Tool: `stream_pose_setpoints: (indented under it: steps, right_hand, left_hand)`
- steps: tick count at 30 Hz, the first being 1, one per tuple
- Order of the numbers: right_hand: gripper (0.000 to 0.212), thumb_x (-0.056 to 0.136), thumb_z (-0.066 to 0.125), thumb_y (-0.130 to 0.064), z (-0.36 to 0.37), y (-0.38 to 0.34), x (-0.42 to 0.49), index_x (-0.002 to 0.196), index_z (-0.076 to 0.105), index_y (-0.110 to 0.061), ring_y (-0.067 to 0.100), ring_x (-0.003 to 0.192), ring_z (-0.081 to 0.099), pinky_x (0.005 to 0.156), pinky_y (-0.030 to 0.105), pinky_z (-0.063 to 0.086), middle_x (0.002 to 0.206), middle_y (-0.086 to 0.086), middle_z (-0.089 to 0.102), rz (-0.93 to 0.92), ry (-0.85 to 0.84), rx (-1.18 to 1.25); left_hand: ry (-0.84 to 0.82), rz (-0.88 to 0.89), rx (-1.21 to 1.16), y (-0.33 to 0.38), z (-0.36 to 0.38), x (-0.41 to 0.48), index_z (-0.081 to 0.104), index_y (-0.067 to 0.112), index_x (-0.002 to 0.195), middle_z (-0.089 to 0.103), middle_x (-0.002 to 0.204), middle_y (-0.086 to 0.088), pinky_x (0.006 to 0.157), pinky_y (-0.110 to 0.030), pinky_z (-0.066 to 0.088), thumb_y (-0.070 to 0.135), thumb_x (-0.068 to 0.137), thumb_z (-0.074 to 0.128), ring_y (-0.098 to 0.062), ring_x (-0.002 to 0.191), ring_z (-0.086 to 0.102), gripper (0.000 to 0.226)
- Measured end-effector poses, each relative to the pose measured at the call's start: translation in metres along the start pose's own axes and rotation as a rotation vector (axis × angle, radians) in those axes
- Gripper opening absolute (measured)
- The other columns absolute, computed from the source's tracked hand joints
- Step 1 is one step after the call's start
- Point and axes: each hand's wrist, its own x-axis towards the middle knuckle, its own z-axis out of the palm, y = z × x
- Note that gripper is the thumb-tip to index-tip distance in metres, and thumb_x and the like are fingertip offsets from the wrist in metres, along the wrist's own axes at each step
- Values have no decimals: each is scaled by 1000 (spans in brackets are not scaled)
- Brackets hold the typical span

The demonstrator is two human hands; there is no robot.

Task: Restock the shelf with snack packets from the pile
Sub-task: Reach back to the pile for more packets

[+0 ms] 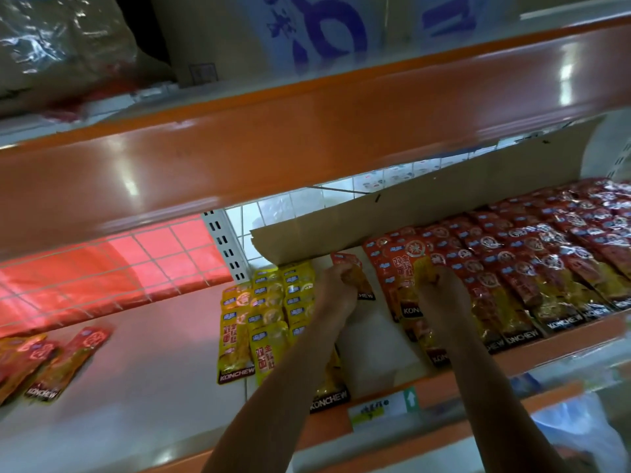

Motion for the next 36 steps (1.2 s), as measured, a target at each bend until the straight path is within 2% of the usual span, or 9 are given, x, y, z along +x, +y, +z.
stream_pose_setpoints:
  steps: [5, 9, 13, 16, 20, 25, 28, 32, 36]
  right_hand:
    - [12, 95, 42, -16, -3, 0, 9, 95, 54, -13, 9, 48, 43, 41, 19, 28, 64, 0, 51, -13, -17, -39]
    - [15, 96, 44, -18, -1, -1, 13, 107, 53, -12, 9, 51, 45, 43, 22, 34, 70, 1, 54, -17, -53, -5]
    - [49, 92, 46, -11, 1, -5, 16, 140, 36, -17, 12, 57, 53, 48, 24, 38, 80, 3, 59, -44, -77, 2]
    - [56, 91, 47, -9, 5, -7, 21, 143, 31, -19, 12, 58, 53, 47, 25, 42, 85, 5, 62, -66, -86, -5]
    - [58, 88, 52, -10, 16, -13, 26, 142, 31, -17, 27, 92, 61, 81, 43, 52, 114, 13, 61, -144, -85, -77]
    - [50, 88, 51, -11, 41, -27, 36, 137, 43, -13, 27, 112, 53, 94, 37, 45, 125, 13, 54, -279, -155, -263]
    - [48, 87, 52, -13, 57, -36, 41, 134, 44, -8, 30, 117, 49, 96, 37, 41, 130, 16, 50, -280, -204, -314]
    - [40, 87, 56, -15, 72, -44, 45, 123, 48, -1, 33, 116, 47, 93, 38, 41, 126, 21, 49, -289, -270, -394]
    - [32, 87, 53, -12, 83, -42, 47, 117, 53, -2, 35, 111, 51, 91, 38, 43, 120, 23, 55, -351, -287, -526]
  left_hand:
    - [-48, 69, 254, 4, 20, 19, 64, 16, 123, 65, 121, -8, 92, -28, 46, 13, 97, 45, -24, 111, 60, 33]
    - [-22, 129, 548, 1, 30, 32, 62, 8, 116, 64, 117, -14, 86, -33, 46, 14, 99, 41, -28, 108, 60, 28]
    - [-7, 86, 716, -6, 38, 43, 62, 11, 116, 61, 118, -14, 91, -36, 42, 14, 97, 40, -30, 114, 52, 29]
    - [-33, 94, 727, -4, 41, 50, 61, 13, 114, 62, 117, -14, 92, -37, 38, 13, 97, 37, -33, 111, 52, 29]
    - [-78, 105, 766, -6, 40, 55, 59, 17, 118, 60, 117, -16, 89, -37, 41, 17, 97, 38, -35, 110, 51, 30]
    - [-25, 86, 649, -5, 33, 53, 48, 13, 130, 63, 115, -17, 88, -36, 44, 10, 92, 49, -32, 109, 57, 38]
    - [67, 19, 442, -1, 25, 52, 57, 9, 122, 66, 112, -17, 85, -37, 45, 13, 93, 49, -33, 107, 61, 31]
    - [77, -121, 190, 1, 18, 50, 68, 10, 112, 69, 112, -16, 80, -30, 44, 18, 93, 53, -32, 107, 62, 26]
    - [67, -172, 144, -2, 17, 51, 67, 9, 115, 68, 115, -15, 89, -35, 48, 20, 94, 52, -31, 108, 61, 28]
